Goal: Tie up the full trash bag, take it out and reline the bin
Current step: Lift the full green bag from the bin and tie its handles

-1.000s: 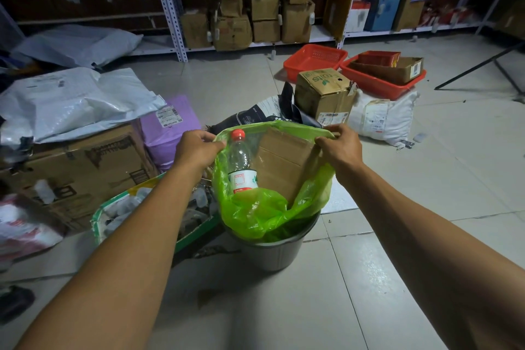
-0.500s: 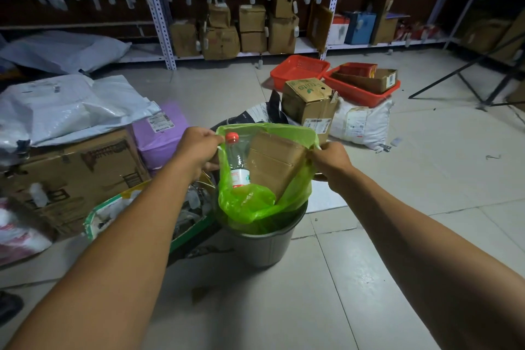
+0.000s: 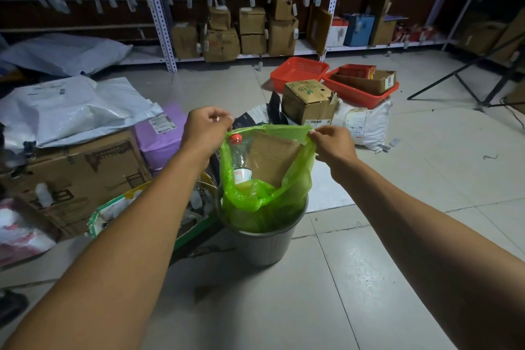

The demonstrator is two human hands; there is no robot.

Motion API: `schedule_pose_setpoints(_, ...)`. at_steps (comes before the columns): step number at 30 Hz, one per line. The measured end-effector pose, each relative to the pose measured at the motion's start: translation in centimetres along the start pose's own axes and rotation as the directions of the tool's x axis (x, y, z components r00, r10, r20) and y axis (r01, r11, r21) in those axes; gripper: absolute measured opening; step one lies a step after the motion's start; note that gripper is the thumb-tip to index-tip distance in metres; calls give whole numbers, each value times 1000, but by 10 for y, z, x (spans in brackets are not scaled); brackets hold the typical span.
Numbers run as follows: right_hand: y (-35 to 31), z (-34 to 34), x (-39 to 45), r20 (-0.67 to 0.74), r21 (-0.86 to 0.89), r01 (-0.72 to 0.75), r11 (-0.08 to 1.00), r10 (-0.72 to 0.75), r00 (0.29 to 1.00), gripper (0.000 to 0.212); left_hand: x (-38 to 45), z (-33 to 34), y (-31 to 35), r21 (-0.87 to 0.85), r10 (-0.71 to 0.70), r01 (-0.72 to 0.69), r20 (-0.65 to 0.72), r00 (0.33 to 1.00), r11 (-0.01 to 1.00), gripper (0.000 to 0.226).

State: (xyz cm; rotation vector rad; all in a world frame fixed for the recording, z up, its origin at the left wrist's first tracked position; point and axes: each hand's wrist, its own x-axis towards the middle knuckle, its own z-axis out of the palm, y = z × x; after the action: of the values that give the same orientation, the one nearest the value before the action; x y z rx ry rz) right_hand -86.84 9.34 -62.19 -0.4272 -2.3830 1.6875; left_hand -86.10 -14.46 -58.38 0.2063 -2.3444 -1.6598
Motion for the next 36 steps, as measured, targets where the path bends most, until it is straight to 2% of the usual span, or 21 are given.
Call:
schedule_pose_setpoints(2, -6, -3, 1, -47, -61, 75, 995, -77, 996, 21, 4, -6, 0, 64, 55, -57, 32, 998, 996, 9)
schedule_pose_setpoints(5, -18, -2, -1, -67, -48, 178, 983, -181, 981, 20, 7, -13, 2, 206, 108, -124, 88, 990, 971, 16)
schedule_pose_setpoints(8, -29, 5, -3, -25, -9, 264, 964, -264, 964, 18, 1, -13, 5, 420, 237, -249, 81, 968, 873, 17)
schedule_pose_setpoints(10, -34, 10, -6, 20, 30, 293, 956, -294, 956, 17, -5, -10, 8, 492, 320, -321, 90, 943, 809, 17)
schedule_pose_setpoints(14, -39, 16, -10, 28, 85, 361, 929, -364, 931, 10, -10, -3, 15, 469, 394, -404, 123, 911, 786, 17)
schedule_pose_setpoints(19, -44, 16, -1, -3, 176, 384, 906, -390, 921, 7, -3, -4, 25, 397, 440, -429, 68, 895, 811, 15)
schedule_pose_setpoints(23, -31, 30, -2, 125, 163, 343, 925, -364, 923, 21, -2, 4, 25, 290, 361, -384, 130, 923, 877, 21)
schedule_pose_setpoints(25, -26, 40, -4, 166, 110, 368, 923, -382, 909, 26, -5, 11, 23, 262, 338, -372, 166, 926, 891, 26)
schedule_pose_setpoints(29, -20, 50, -12, 214, 95, 389, 916, -400, 891, 15, -4, 20, 17, 259, 309, -346, 173, 935, 902, 20)
schedule_pose_setpoints(33, -14, 49, -14, 237, 104, 376, 921, -390, 890, 16, -5, 28, 9, 284, 250, -290, 169, 953, 914, 20)
schedule_pose_setpoints(36, -15, 48, -15, 247, 155, 352, 923, -381, 891, 15, -6, 31, 5, 224, 200, -241, 191, 961, 944, 12)
